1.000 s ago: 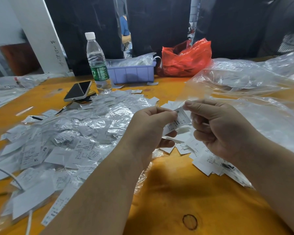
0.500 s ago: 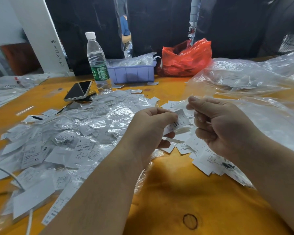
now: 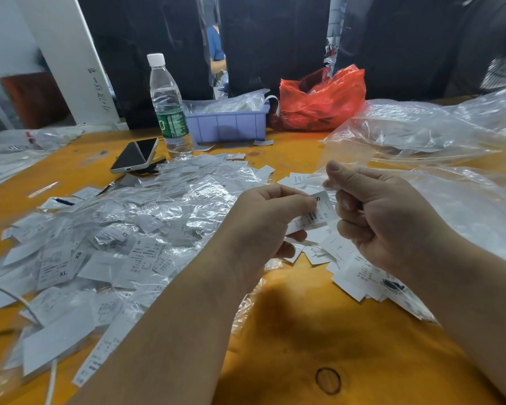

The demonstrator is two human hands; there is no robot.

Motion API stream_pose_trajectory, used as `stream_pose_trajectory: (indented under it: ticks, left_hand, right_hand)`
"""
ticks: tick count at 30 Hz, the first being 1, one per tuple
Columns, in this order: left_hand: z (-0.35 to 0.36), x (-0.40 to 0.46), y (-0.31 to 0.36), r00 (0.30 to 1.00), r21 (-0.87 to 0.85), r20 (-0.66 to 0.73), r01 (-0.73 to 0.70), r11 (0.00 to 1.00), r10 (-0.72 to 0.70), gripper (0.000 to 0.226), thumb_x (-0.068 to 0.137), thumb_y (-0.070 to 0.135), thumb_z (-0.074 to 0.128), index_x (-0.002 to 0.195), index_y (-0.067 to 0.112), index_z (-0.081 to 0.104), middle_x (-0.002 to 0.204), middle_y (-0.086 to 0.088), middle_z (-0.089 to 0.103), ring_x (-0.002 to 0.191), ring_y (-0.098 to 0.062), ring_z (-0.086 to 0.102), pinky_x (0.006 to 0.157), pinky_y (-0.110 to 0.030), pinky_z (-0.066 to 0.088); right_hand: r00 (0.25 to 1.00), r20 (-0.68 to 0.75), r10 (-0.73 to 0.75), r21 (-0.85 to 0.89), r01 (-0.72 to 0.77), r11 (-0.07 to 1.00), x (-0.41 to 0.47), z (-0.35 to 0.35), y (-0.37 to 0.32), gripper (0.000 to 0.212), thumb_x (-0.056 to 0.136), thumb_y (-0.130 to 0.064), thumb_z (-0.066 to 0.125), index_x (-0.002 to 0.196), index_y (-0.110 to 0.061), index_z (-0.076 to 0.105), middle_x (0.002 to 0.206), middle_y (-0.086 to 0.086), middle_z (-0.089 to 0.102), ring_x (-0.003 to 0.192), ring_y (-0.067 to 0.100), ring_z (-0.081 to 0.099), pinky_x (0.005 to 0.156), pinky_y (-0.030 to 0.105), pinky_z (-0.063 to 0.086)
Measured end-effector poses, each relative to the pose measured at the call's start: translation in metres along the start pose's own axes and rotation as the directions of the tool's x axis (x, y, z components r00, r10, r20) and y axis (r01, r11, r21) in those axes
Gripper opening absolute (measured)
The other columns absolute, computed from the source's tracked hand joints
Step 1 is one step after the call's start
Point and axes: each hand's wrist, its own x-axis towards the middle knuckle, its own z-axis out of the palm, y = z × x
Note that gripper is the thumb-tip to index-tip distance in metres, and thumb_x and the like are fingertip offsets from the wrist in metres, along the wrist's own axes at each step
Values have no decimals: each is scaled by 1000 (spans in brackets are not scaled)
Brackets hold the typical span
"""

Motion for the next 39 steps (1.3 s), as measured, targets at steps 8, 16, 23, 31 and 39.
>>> stream_pose_trajectory:
  ticks: [8, 16, 23, 31, 39]
  left_hand:
    - [-1, 1, -1, 999, -4, -46, 4, 1000, -4, 5, 83, 14, 70, 79, 15, 71, 67, -1, 67, 51, -12, 58, 43, -23, 43]
    - [-11, 0, 5, 958, 44, -256, -119, 992, 127, 15, 86, 6, 59, 90, 19, 65, 64, 2, 61, 50, -7, 52, 44, -24, 43]
    - [-7, -4, 2, 913, 413, -176, -270, 870, 367, 17, 89, 17, 54, 83, 23, 69, 65, 9, 63, 53, -1, 51, 46, -29, 41]
    - [-4, -8, 6, 956, 374, 9, -276, 885, 294, 56, 76, 63, 49, 82, 11, 69, 75, -15, 60, 57, -8, 47, 58, -30, 37]
    - [-6, -4, 2, 953, 410, -27, -264, 873, 301, 18, 87, 24, 64, 74, 13, 71, 64, 3, 65, 58, -10, 54, 55, -22, 47]
  right_hand:
    - [1000, 26, 16, -11, -16, 1000, -2, 1, 0, 31, 68, -33, 73, 75, -6, 58, 52, 1, 30, 44, 11, 17, 34, 17, 19]
    - [997, 50, 65, -37, -63, 997, -3, 0, -4, 32, 87, -12, 58, 55, -16, 53, 58, 0, 39, 40, 9, 20, 34, 19, 17]
    - [948, 252, 196, -180, -153, 972, -6, 1, -6, 18, 79, 2, 49, 68, -12, 47, 61, 7, 60, 36, 7, 20, 35, 12, 19]
    - [915, 332, 230, -342, -110, 933, -7, -2, -10, 7, 73, 2, 57, 80, 0, 57, 49, -1, 37, 42, 10, 16, 38, 15, 18]
    - [954, 234, 189, -290, -117, 950, -6, -3, -12, 35, 87, -12, 55, 54, -16, 43, 53, -2, 33, 43, 10, 17, 37, 18, 16]
